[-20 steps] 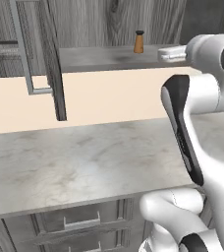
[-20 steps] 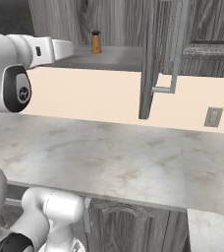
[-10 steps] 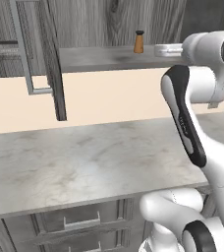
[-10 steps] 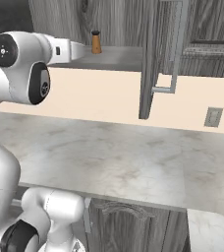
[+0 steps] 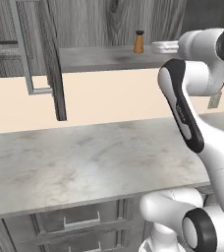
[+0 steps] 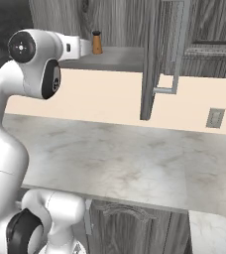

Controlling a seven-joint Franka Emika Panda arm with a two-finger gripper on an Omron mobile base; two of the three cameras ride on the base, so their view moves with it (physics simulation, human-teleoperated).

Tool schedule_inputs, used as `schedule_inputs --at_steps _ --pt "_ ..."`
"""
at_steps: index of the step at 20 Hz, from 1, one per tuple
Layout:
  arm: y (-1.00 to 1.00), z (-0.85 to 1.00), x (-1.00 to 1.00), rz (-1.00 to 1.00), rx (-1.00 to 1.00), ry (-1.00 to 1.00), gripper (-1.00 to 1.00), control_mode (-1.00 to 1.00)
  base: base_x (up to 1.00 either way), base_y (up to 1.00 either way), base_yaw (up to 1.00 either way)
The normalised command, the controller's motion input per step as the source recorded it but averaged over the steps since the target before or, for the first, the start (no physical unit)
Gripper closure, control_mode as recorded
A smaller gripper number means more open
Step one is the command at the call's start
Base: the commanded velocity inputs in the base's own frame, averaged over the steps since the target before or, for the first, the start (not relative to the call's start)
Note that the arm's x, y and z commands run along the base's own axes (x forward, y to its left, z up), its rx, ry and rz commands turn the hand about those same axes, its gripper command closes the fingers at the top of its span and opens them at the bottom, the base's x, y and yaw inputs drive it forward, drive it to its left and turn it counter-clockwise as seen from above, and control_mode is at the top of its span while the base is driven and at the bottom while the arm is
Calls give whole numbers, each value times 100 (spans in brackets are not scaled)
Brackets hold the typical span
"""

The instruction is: Retrieve the shaker from the cabinet and place it next the steak on a plate on the dining table.

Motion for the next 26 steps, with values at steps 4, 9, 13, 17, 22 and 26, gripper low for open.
schedule_inputs --at_steps 4,9,13,17,22,26 --pt "0 0 49 0 0 0 -100 -100 0 0 0" --pt "0 -5 33 0 0 0 -100 -100 0 0 0" --pt "0 -10 23 0 0 0 -100 -100 0 0 0" --pt "1 -2 37 0 0 0 -100 -100 0 0 0" --pt "0 0 44 0 0 1 -100 -100 0 0 0" --pt "0 0 44 0 0 3 -100 -100 0 0 0"
